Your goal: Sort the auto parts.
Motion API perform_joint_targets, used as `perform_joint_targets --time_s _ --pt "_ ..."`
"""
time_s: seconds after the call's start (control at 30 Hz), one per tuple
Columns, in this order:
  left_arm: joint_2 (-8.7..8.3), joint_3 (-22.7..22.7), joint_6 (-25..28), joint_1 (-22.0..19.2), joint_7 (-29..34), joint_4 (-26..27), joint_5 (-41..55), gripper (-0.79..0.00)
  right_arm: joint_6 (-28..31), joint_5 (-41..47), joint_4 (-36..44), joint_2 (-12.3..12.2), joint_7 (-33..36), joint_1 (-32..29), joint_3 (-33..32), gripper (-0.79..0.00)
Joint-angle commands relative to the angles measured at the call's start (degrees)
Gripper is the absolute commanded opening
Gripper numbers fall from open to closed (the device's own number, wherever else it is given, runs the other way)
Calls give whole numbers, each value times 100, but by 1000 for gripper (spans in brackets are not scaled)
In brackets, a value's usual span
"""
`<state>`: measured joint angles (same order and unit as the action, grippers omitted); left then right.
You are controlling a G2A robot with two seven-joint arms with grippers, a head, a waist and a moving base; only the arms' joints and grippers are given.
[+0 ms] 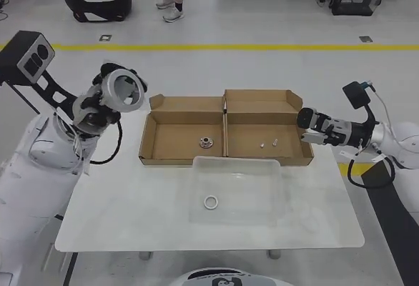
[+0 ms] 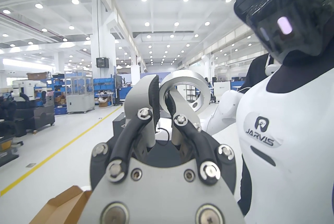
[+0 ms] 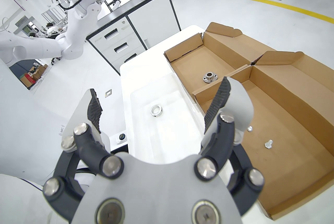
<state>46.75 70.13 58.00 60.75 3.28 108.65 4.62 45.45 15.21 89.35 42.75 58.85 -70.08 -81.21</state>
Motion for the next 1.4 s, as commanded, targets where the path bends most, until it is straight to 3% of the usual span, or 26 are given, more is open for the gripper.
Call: perform_joint_targets --time_s 0.0,0.33,0.67,0.83,1.17,1.37 --pt "8 152 0 138 -24 122 166 -785 0 0 0 0 0 0 0 0" --pt "82 768 0 682 466 402 489 -785 0 0 0 0 0 0 0 0" --pt "135 1193 0 888 1423 419 40 -785 0 0 0 0 0 0 0 0" --pt "158 1318 0 967 1564 467 -93 -785 0 0 0 0 0 0 0 0" --pt "247 1427 0 1081 1612 742 1262 -785 0 0 0 0 0 0 0 0" --pt "363 1610 0 1075 2242 834 2133 -785 0 0 0 0 0 0 0 0"
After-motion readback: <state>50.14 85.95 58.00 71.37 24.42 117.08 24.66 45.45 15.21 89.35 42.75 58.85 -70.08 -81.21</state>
